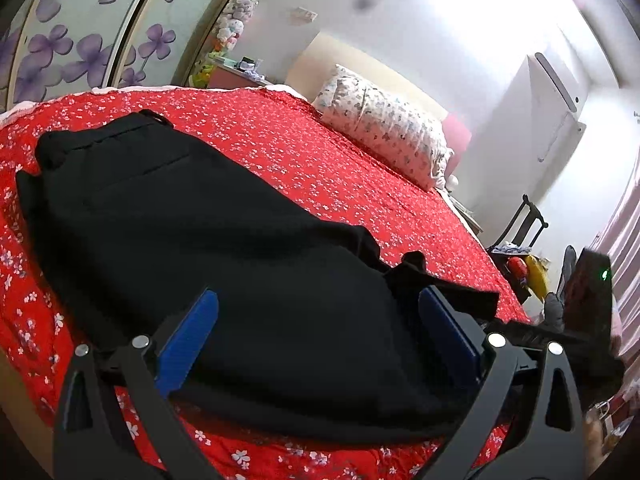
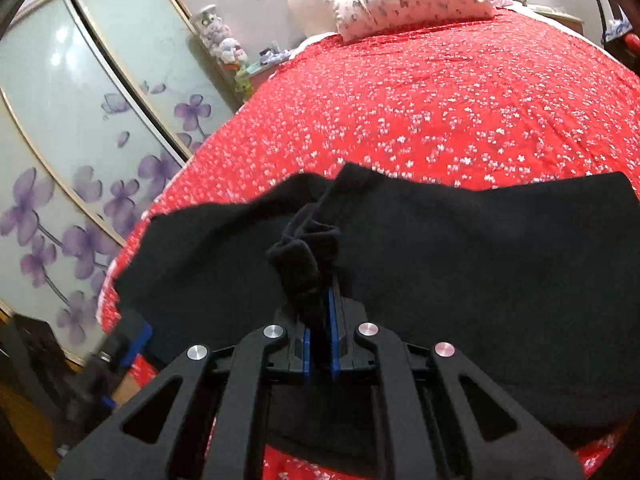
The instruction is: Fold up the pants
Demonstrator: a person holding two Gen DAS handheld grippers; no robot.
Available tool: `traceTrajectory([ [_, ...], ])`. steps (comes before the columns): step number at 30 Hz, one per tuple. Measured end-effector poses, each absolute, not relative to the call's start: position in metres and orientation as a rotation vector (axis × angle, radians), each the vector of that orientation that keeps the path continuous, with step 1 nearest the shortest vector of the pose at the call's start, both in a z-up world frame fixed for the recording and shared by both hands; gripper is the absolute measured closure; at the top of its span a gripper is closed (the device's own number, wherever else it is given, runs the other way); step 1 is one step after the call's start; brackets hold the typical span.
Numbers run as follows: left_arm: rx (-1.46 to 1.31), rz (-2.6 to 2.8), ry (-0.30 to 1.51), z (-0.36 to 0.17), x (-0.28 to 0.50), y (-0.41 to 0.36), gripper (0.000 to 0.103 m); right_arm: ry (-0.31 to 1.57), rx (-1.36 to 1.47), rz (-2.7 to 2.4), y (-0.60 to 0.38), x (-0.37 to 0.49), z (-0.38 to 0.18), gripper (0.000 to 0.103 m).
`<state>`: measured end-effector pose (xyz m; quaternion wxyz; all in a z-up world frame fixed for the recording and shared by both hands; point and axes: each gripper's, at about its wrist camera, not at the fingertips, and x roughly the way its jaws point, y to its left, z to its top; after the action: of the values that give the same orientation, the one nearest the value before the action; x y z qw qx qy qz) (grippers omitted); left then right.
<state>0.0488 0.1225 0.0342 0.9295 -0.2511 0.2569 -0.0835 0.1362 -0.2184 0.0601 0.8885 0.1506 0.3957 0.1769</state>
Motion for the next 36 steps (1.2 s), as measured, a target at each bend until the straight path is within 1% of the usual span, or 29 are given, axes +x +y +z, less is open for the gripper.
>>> traceTrajectory([
  [3, -0.523, -0.170, 0.522, 0.035, 0.049, 0.125, 0.002, 0.797, 0.306, 0.363, -0.218, 0.136, 0.057, 0.096],
  [10, -0.526, -0.162, 0.520, 0.034, 0.049, 0.124, 0.002, 0.744, 0.275, 0.448, -0.190, 0.125, 0.069, 0.096],
  [15, -0.522, -0.141, 0.496, 0.036, 0.045, 0.128, 0.002, 0.814, 0.177, 0.452, -0.164, 0.130, 0.045, 0.096],
  [20, -0.559, -0.125, 0.491, 0.034, 0.045, 0.135, 0.002, 0.811, 0.151, 0.457, -0.162, 0.126, 0.034, 0.095],
  [25, -0.584, -0.103, 0.471, 0.036, 0.043, 0.142, 0.002, 0.806, 0.105, 0.460, -0.156, 0.122, 0.031, 0.089],
  [26, -0.590, -0.098, 0.465, 0.036, 0.042, 0.144, 0.002, 0.803, 0.085, 0.464, -0.154, 0.120, 0.031, 0.086],
  [28, -0.607, -0.088, 0.455, 0.036, 0.040, 0.149, 0.002, 0.805, 0.054, 0.486, -0.151, 0.116, 0.033, 0.070],
  [30, -0.629, -0.078, 0.450, 0.036, 0.039, 0.154, 0.002, 0.820, 0.051, 0.570, -0.147, 0.109, 0.035, 0.032],
  [31, -0.637, -0.074, 0.450, 0.036, 0.040, 0.154, 0.002, 0.835, 0.042, 0.600, -0.144, 0.105, 0.036, 0.029],
  [32, -0.651, -0.070, 0.450, 0.035, 0.039, 0.157, 0.002, 0.833, 0.018, 0.624, -0.140, 0.099, 0.038, 0.029],
  [34, -0.669, -0.064, 0.447, 0.035, 0.039, 0.160, 0.002, 0.799, 0.023, 0.656, -0.141, 0.091, 0.043, 0.030],
  [36, -0.681, -0.055, 0.437, 0.036, 0.037, 0.162, 0.002, 0.764, 0.081, 0.655, -0.148, 0.090, 0.048, 0.033],
])
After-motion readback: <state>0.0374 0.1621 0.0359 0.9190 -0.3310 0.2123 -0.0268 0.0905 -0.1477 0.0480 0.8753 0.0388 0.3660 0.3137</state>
